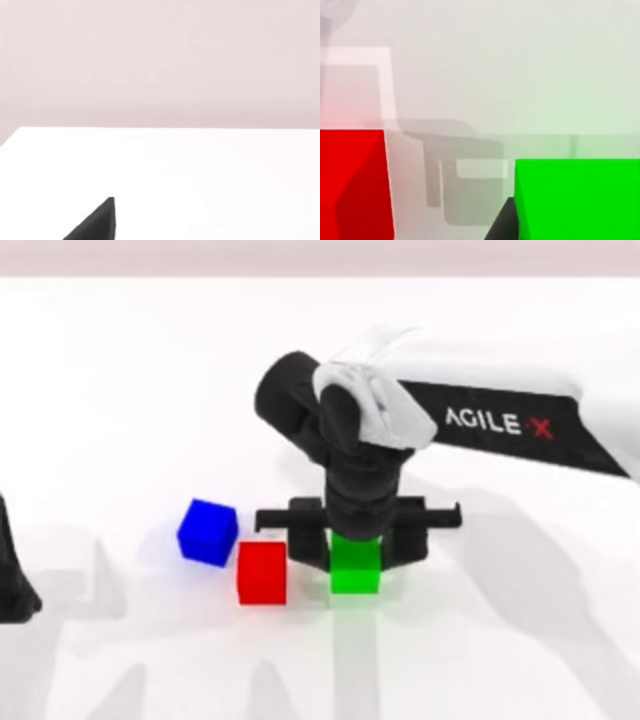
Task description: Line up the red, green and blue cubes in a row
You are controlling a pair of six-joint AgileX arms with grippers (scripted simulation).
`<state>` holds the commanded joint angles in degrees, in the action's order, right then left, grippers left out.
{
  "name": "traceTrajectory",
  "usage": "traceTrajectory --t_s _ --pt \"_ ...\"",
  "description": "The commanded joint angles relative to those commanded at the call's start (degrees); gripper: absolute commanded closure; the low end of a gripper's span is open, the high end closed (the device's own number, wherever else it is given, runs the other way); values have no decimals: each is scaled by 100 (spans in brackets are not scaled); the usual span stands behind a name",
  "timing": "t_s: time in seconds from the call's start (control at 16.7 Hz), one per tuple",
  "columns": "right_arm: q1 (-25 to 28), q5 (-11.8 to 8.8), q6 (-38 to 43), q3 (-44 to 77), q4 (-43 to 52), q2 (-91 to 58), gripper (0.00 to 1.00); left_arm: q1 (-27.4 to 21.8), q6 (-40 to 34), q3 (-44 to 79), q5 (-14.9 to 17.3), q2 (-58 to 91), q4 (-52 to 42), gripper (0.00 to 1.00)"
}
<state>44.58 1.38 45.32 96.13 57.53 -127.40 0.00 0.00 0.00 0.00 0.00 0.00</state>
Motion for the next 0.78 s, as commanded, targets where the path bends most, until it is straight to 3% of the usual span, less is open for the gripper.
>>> traceTrajectory --t_s 0.6,0.78 --pt "0 0 0 0 0 0 2 0 0 0 0 0 0 0" --pt "0 0 0 0 0 0 0 0 0 0 0 0 0 0"
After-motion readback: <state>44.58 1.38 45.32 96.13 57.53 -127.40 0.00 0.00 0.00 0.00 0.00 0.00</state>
